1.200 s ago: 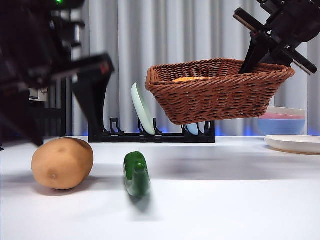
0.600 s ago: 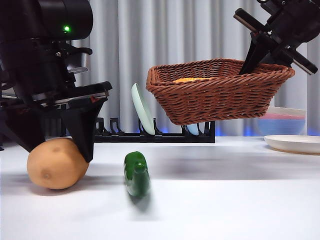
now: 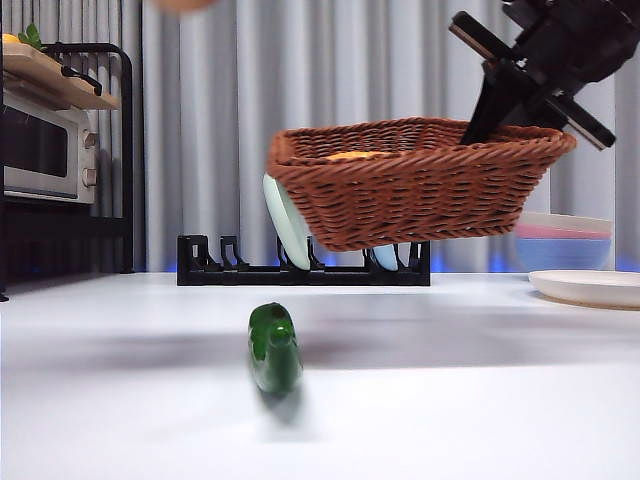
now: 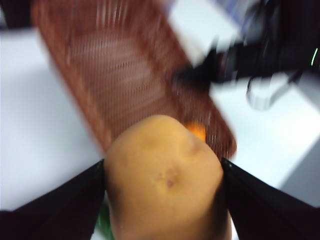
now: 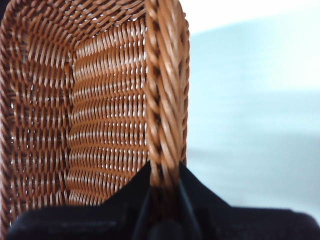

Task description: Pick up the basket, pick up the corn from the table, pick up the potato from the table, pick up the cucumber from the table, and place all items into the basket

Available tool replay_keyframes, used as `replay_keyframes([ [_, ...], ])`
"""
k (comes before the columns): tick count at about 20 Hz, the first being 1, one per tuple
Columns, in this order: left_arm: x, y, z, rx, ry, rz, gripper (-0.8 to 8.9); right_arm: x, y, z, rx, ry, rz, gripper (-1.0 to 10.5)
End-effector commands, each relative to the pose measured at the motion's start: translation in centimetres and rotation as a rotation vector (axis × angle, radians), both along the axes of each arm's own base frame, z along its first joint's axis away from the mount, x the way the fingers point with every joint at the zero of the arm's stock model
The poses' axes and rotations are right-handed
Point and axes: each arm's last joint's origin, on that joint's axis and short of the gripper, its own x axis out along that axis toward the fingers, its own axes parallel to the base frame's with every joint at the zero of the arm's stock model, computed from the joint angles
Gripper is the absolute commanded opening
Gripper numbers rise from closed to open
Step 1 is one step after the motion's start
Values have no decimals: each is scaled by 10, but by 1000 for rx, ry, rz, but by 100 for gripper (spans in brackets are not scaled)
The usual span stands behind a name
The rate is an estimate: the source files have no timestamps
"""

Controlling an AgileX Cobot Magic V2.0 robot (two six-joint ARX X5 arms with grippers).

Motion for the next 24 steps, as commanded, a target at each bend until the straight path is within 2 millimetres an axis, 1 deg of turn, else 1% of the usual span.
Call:
replay_keyframes([
  [1, 23, -17, 1, 5, -10, 16, -8, -2, 10, 5, 14, -20, 38, -16],
  [3, 48, -36, 1, 31, -24, 13, -8, -6, 19, 5, 14, -19, 69, -17],
  [6, 87, -65, -9, 89, -2, 14, -8, -10, 29, 5, 15, -19, 105, -17],
  [7, 100, -75, -15, 112, 11, 8, -8, -11, 32, 5, 19, -15, 112, -17],
  [9, 117, -89, -29, 157, 52, 1, -8, -12, 35, 5, 19, -15, 120, -17],
  [10, 123, -93, -37, 175, 75, -1, -8, -12, 35, 5, 19, -15, 120, -17],
  [11, 126, -95, -44, 200, 95, 5, -8, -12, 35, 5, 19, -14, 120, -17],
  [13, 129, -96, -51, 244, 104, 28, 2, -12, 35, 5, 19, -14, 119, -17],
  [14, 129, -96, -52, 256, 98, 22, 35, -12, 35, 5, 19, -14, 119, -17],
  [15, 128, -96, -52, 255, 97, 21, 185, -12, 35, 5, 19, -14, 119, -17],
  [17, 128, -96, -52, 255, 97, 20, 600, -12, 35, 5, 19, -14, 118, -17],
  [18, 128, -96, -52, 258, 101, 18, 629, -12, 35, 5, 19, -14, 118, -17],
  [20, 125, -96, -51, 253, 124, -6, 629, -12, 34, 5, 19, -14, 118, -17],
  [21, 122, -94, -45, 249, 144, -27, 629, -12, 34, 5, 18, -15, 114, -17],
  [22, 119, -92, -36, 255, 155, -32, 629, -11, 33, 5, 17, -16, 109, -17],
  [24, 105, -82, -9, 274, 154, -69, 629, -9, 27, 5, 17, -18, 91, -17],
])
